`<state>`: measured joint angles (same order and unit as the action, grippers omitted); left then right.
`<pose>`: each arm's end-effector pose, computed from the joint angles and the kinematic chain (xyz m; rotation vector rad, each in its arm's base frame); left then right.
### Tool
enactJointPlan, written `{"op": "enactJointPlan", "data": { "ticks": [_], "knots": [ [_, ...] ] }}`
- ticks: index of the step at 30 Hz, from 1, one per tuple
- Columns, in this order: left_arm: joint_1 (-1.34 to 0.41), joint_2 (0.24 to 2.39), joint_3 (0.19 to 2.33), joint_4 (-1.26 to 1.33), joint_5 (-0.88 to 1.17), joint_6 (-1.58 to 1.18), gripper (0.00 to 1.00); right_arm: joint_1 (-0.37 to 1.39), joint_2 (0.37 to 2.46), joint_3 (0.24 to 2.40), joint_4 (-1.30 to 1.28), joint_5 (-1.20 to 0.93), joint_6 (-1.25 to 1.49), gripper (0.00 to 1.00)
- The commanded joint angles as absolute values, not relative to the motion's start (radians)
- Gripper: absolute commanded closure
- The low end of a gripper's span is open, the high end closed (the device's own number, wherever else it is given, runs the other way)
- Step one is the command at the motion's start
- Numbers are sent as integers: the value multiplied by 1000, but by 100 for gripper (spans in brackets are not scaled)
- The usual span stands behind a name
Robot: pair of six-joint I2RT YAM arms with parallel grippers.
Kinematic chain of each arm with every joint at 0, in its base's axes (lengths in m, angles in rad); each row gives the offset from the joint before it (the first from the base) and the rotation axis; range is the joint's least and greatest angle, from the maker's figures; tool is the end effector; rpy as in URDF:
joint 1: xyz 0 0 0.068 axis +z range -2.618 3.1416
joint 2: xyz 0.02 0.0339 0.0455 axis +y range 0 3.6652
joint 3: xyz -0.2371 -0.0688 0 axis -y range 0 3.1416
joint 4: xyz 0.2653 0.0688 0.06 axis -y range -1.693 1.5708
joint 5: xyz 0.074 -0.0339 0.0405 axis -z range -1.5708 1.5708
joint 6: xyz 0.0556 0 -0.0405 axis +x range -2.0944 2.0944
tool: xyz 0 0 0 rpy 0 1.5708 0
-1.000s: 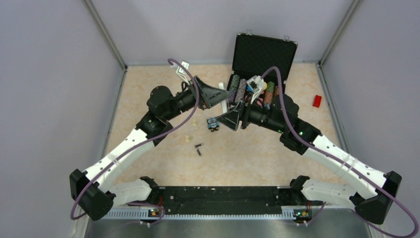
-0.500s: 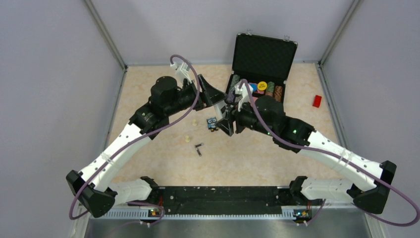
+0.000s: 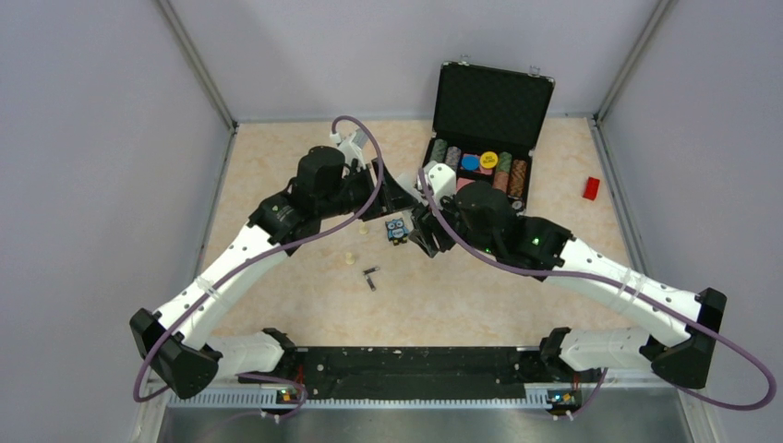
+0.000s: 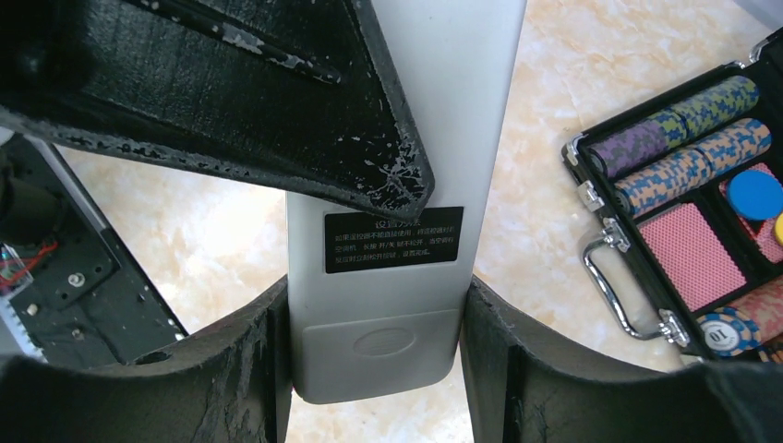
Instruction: Load the batteries into the remote control
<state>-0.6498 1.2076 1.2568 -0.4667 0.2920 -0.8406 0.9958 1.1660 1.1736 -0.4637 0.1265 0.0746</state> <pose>0.2404 -0.2028 0.3565 -0.0001 2.1966 -1.2007 0.1731 0.2542 0.3366 -0.8449 1.8861 0.5439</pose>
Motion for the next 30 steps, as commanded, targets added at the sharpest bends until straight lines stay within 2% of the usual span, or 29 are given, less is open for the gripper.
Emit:
{"op": "enactJointPlan", "data": {
  "ticks": [1,6,8,16,19,20,21,23,24,27,30],
  "knots": [
    [-648,1212,1253,-424,326,-882,42,1008,1171,1236,-472,105,5,69],
    [-639,1208,1235,-368,341,-931,33,1007,1178,1228,-483,81,-23,69],
    [-632,1202,1230,-361,338,-937,34,1006,1178,1223,-485,83,-21,69],
    [-614,1186,1200,-372,322,-957,65,1007,1181,1218,-487,81,-12,69],
    [-613,1185,1194,-371,321,-962,88,1007,1179,1215,-489,85,-8,67],
    [-613,1185,1194,-369,321,-962,98,1007,1177,1215,-490,92,-7,62],
    [-612,1185,1194,-367,322,-962,100,1007,1171,1216,-491,99,28,52],
    [-609,1179,1189,-356,320,-958,100,1007,1144,1211,-480,114,87,27],
    [-607,1171,1181,-343,321,-955,100,1006,1125,1210,-476,109,125,20],
    [-594,1130,1142,-273,327,-957,100,1007,1047,1195,-458,106,267,8],
    [-580,1084,1106,-201,336,-961,100,1006,973,1152,-415,131,484,6]
  ]
}}
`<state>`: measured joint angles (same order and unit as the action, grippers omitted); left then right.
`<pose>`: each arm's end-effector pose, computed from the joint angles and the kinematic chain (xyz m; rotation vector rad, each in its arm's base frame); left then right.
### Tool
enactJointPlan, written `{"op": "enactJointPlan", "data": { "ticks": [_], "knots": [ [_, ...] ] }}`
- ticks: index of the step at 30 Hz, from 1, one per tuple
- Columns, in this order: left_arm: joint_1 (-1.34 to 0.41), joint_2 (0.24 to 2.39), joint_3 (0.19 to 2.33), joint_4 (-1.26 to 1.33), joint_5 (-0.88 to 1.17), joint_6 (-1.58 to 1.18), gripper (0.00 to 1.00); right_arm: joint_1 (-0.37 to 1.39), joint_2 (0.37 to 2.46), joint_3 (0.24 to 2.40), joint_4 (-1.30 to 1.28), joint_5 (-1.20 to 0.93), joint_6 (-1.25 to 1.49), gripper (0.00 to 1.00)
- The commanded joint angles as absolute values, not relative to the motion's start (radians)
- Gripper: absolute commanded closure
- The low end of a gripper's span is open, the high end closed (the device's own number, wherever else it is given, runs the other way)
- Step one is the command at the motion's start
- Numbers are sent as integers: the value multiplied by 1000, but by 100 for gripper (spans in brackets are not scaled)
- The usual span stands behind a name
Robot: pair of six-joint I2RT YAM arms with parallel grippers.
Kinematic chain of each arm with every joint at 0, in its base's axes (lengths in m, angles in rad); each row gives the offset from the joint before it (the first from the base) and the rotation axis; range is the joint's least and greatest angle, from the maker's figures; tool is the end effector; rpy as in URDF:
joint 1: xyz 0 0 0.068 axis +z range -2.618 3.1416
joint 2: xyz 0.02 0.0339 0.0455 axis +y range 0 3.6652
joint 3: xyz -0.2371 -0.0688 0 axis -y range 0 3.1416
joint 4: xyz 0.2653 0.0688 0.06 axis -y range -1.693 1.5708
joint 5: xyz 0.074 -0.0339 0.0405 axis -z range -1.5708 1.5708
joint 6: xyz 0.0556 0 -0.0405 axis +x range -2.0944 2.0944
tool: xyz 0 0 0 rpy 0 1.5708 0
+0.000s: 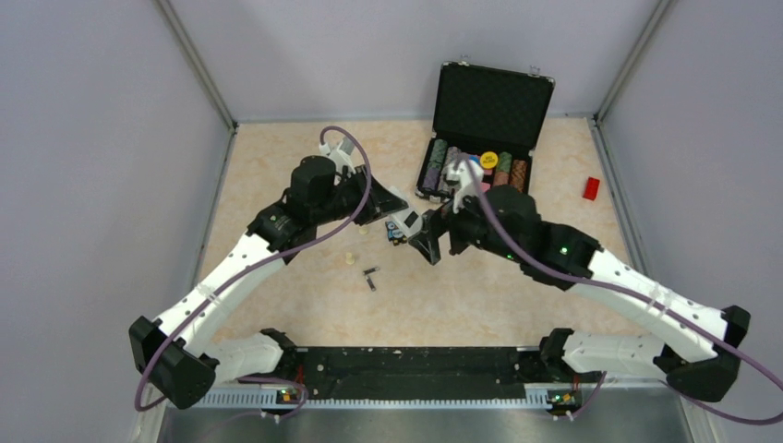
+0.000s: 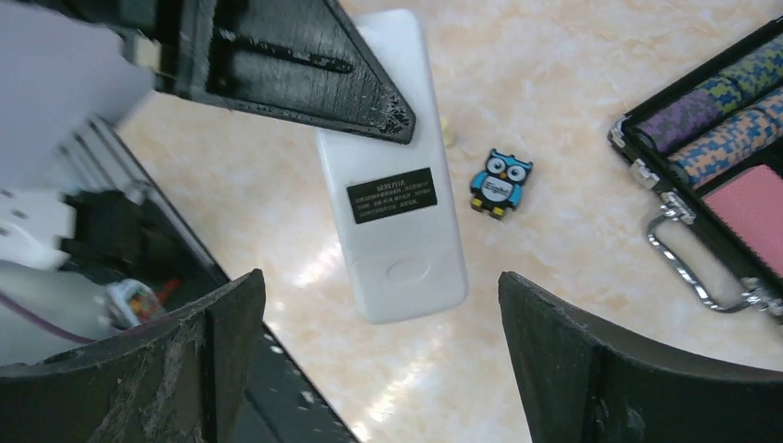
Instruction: Load the batteries into the remote control
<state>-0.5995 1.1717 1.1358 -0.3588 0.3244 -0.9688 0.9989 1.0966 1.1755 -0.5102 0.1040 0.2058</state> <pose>0.2477 -0.1907 0.3337 -0.1670 2.1942 -1.2835 0.1612 0.2398 0.3511 -0.7330 1.9284 0.6599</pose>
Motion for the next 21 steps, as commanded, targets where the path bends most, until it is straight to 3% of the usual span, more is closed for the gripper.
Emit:
{"op": "enactJointPlan", "data": {
  "ticks": [1,7,10,21],
  "knots": [
    [-574,1073,1098,-180,339,-962,100,1005,951,1132,-399,141,554,6],
    [-568,1007,1062,-69,382,-1013,100,1005,870,1001,-268,171,984,10],
    [-568,973,1034,-13,405,-1070,100,1006,859,928,-126,148,1112,19],
    [-566,939,978,113,437,-1273,100,1006,879,839,164,129,1238,32]
  ]
}}
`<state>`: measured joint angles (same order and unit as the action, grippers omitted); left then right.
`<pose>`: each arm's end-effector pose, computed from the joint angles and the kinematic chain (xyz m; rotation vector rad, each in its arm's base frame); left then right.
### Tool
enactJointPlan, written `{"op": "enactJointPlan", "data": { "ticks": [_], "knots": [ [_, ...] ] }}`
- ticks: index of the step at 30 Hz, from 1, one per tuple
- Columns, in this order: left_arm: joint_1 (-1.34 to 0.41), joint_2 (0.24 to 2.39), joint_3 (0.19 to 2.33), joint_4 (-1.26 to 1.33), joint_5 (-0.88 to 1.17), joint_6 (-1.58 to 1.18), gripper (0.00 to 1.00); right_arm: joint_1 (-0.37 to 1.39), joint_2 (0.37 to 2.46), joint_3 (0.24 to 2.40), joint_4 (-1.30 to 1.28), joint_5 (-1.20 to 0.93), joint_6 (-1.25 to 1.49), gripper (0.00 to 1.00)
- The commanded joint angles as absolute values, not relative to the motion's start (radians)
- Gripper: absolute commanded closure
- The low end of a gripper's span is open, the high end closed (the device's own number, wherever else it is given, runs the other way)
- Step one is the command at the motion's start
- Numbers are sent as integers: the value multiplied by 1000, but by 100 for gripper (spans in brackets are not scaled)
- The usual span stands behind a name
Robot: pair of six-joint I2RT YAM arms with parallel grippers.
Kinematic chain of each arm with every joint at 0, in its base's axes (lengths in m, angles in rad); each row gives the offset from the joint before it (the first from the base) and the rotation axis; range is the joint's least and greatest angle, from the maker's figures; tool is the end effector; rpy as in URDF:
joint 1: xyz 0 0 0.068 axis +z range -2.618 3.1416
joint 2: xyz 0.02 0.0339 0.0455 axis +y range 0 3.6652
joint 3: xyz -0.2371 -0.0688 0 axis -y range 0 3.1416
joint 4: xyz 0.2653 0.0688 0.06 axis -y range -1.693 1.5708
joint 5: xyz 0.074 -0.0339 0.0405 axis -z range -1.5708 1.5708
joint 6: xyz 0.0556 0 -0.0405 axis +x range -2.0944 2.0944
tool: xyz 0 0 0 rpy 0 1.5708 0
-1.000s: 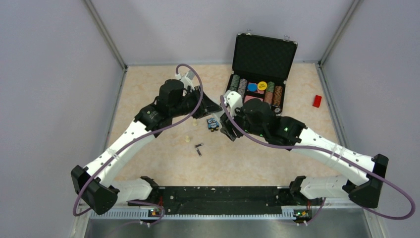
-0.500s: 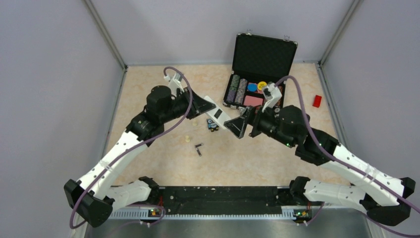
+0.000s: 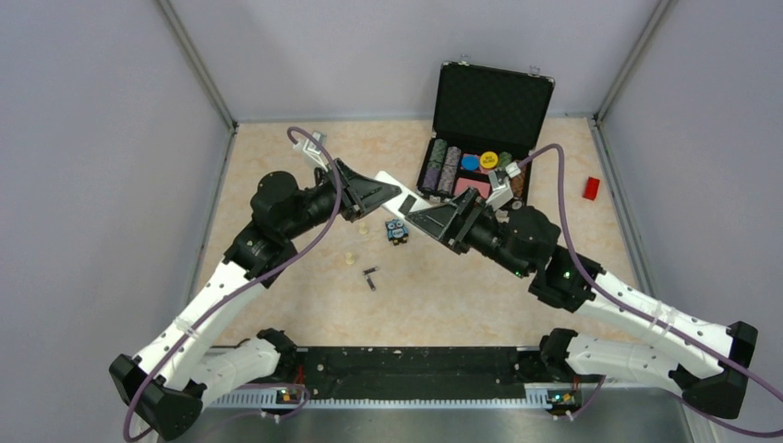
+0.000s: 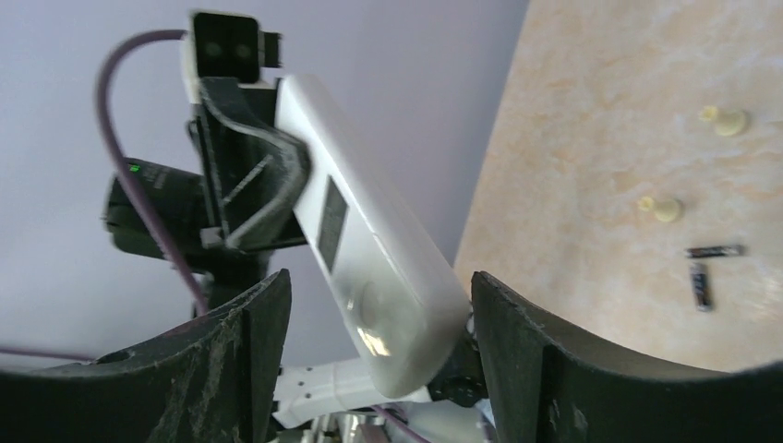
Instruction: Load the batteries into the remote control
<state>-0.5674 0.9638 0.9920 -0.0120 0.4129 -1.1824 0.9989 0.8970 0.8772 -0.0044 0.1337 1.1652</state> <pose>0.2184 -0.1656 0.3777 -0.1786 1.8208 -1.6360 0.1510 0.2210 0.3504 0.2715 1.8161 1.5216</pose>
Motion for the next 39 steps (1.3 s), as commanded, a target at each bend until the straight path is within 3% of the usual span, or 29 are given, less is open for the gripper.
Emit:
{"op": "enactJointPlan", "data": {
  "ticks": [1,9,27,30,36,39],
  "knots": [
    [-566,937,975,117,434,-1285,100,1005,872,823,177,135,1248,32],
    [-558,913,931,165,411,-1355,100,1005,820,765,211,187,1283,49],
    [-552,893,909,187,430,-1371,100,1004,869,758,258,173,1296,45],
    [-550,890,910,181,424,-1379,100,1004,861,744,250,170,1300,56],
    [-536,887,911,179,425,-1388,100,1004,817,682,238,166,1314,85],
    [-520,891,914,176,437,-1388,100,1005,793,655,246,155,1299,92]
  ]
}}
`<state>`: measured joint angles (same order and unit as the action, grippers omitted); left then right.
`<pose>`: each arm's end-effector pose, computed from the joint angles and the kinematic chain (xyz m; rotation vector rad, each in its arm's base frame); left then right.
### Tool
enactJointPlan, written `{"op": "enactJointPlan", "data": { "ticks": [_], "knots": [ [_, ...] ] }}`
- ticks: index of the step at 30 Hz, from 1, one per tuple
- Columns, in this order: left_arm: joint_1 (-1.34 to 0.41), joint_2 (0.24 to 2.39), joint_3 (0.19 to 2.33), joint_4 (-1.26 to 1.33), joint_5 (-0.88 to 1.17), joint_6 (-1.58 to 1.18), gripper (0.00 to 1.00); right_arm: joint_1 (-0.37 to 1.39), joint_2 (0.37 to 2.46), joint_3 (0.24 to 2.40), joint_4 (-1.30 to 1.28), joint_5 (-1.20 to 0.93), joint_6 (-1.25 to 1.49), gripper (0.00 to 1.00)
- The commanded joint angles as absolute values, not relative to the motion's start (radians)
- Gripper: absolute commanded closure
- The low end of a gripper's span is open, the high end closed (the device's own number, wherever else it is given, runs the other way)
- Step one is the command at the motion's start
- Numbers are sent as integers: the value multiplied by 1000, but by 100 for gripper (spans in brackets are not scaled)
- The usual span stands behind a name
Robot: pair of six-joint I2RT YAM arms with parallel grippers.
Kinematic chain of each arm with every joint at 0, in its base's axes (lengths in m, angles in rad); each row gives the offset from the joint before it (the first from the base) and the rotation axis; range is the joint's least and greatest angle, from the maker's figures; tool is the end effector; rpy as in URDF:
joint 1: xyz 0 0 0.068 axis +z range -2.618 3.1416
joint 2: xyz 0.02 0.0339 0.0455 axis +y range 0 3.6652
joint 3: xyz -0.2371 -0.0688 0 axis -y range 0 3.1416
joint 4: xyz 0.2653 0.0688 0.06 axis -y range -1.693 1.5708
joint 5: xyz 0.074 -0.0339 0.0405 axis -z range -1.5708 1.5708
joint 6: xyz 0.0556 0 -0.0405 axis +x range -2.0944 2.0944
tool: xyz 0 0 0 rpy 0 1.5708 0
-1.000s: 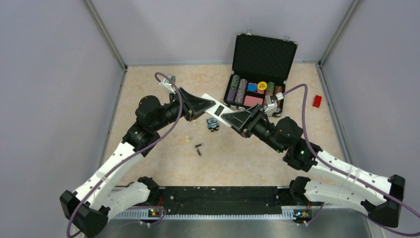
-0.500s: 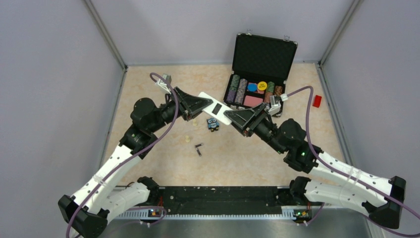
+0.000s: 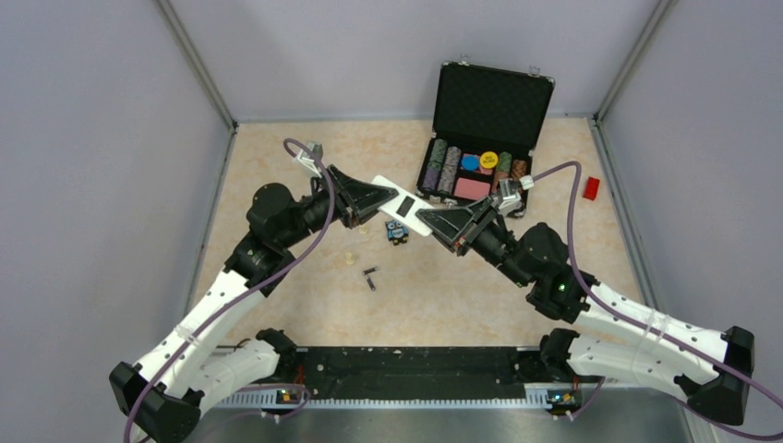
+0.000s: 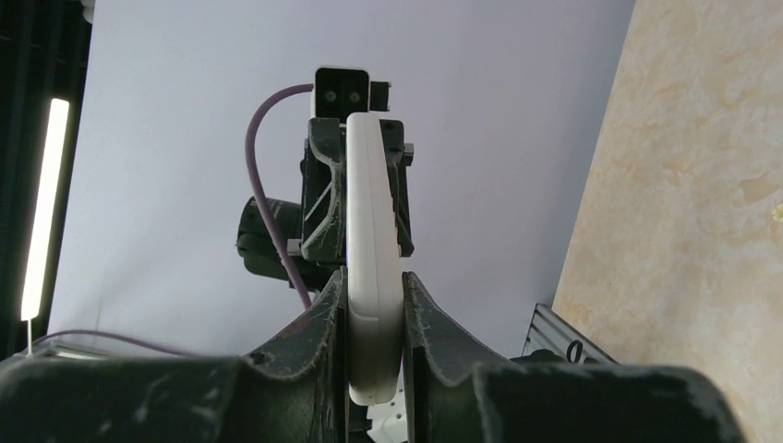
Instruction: Load the batteries into the remote control
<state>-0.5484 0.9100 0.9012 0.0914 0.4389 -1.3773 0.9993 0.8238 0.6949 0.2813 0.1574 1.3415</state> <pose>0.2131 -0.1579 0.3686 -0.3192 1.7871 -1.7979 0.1464 0.2116 0.3324 0.4403 1.6371 1.7597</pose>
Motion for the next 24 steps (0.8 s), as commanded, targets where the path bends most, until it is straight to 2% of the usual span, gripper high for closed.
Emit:
{"op": "enactJointPlan", "data": {
  "ticks": [1,12,20,24],
  "knots": [
    [-514,894,914,177,444,-1388,100,1004,787,652,241,150,1289,93],
    [-435,926,924,160,537,-1386,100,1000,750,654,188,108,1177,96],
    [-413,902,888,235,505,-1419,100,998,743,632,205,126,1191,96],
    [-414,896,875,243,486,-1416,100,998,771,631,235,142,1235,92]
  ]
}}
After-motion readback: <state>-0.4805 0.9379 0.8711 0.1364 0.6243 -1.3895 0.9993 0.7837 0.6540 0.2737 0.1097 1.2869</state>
